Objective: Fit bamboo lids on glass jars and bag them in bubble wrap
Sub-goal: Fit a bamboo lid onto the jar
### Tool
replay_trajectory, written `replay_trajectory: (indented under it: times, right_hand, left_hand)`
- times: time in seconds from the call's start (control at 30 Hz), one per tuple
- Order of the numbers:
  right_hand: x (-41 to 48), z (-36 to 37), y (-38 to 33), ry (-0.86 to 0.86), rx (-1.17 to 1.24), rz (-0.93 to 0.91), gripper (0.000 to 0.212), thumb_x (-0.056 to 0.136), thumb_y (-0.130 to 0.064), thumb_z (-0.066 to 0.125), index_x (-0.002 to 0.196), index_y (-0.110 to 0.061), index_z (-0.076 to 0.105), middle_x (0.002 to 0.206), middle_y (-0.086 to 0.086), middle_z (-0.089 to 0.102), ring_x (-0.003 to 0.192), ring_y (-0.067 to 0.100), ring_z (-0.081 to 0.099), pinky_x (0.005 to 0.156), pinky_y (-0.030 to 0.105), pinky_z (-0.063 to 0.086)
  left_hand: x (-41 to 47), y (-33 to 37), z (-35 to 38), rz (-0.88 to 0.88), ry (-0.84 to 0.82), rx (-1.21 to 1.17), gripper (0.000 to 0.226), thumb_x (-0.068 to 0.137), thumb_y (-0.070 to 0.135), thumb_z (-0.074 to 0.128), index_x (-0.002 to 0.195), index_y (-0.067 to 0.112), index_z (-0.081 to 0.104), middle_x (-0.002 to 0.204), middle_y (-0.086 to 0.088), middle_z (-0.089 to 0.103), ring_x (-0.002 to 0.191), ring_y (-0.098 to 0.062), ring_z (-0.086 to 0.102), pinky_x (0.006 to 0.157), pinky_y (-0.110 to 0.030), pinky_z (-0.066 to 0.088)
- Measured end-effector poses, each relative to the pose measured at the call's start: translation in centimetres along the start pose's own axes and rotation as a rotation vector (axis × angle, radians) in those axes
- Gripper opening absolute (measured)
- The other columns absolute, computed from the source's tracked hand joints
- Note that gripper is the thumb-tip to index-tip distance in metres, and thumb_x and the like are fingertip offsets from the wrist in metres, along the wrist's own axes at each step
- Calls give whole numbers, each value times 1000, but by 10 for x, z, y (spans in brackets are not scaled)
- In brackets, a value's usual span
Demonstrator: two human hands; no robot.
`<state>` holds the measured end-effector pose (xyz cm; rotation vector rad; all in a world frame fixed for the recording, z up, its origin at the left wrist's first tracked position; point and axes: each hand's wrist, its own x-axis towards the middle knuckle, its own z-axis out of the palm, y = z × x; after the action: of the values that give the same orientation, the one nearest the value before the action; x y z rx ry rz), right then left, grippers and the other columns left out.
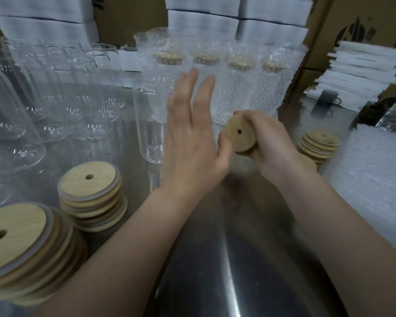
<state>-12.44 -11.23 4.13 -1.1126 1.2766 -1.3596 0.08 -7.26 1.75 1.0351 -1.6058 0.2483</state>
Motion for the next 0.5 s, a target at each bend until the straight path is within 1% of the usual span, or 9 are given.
replay_trajectory:
  times: [0.07, 0.13, 0.2, 0.23, 0.27, 0.33, 0.4, 0.47, 0.5]
  right_hand:
    - [1, 4, 2, -82, 185, 55, 21, 101, -23, 48, 97, -16, 67, 89, 4, 65, 82, 17, 63, 69, 34, 52]
    - [1, 6, 6, -155, 280, 87, 27, 105, -29, 43, 102, -14, 65, 87, 5, 68, 79, 17, 65, 64, 32, 53]
    - [1, 8, 9, -206, 315, 121, 35, 105, -34, 39, 114, -11, 65, 93, 6, 71, 83, 18, 68, 70, 36, 55]
    - [1, 9, 11, -218, 334, 140, 38, 106, -35, 38, 117, -11, 64, 97, 7, 72, 86, 18, 69, 76, 39, 56]
    - [0, 10, 12, -222, 357, 159, 38, 106, -36, 37, 115, -11, 65, 98, 7, 73, 88, 18, 70, 77, 39, 57]
    - [-2, 13, 13, -229, 422, 199, 41, 106, -36, 36, 114, -10, 66, 102, 9, 74, 90, 18, 72, 66, 32, 59]
    - [-4, 16, 13, -242, 490, 229, 43, 106, -34, 34, 121, -7, 64, 113, 12, 72, 100, 21, 70, 59, 28, 58]
    - [-4, 18, 14, -263, 533, 231, 43, 105, -30, 34, 124, -3, 61, 118, 13, 69, 102, 21, 69, 61, 27, 59]
    - [-5, 19, 14, -277, 550, 231, 42, 104, -27, 34, 123, -2, 62, 119, 13, 69, 102, 22, 68, 65, 28, 61]
  left_hand:
    - [-4, -1, 2, -77, -171, -72, 74, 81, 7, 67, 146, -3, 32, 153, -21, 30, 148, -33, 21, 122, -34, 17]
    - [-7, -4, 5, -133, -302, -98, 77, 85, 13, 66, 150, 3, 26, 158, -13, 26, 151, -24, 13, 120, -23, 8]
    - [-8, -7, 7, -138, -364, -78, 78, 88, 21, 66, 153, 7, 23, 161, -8, 22, 152, -19, 8, 120, -23, 7]
    - [-7, -8, 9, -130, -388, -58, 79, 90, 26, 65, 153, 8, 22, 162, -6, 20, 152, -18, 5, 121, -25, 6]
    - [-7, -8, 10, -124, -415, -43, 79, 92, 30, 64, 154, 9, 21, 163, -5, 18, 152, -16, 3, 122, -26, 6]
    - [-8, -9, 12, -124, -467, -40, 77, 95, 34, 60, 155, 9, 18, 164, -4, 14, 152, -14, 0, 122, -26, 3]
    - [-9, -11, 14, -130, -501, -44, 72, 97, 29, 57, 155, 10, 17, 164, -5, 12, 152, -15, -1, 123, -26, 2]
    - [-9, -13, 15, -136, -511, -40, 66, 100, 23, 53, 154, 9, 19, 164, -7, 12, 152, -17, 0, 124, -29, 3]
    - [-9, -14, 15, -138, -512, -39, 63, 100, 20, 51, 154, 8, 20, 164, -8, 12, 152, -18, 0, 124, -30, 3]
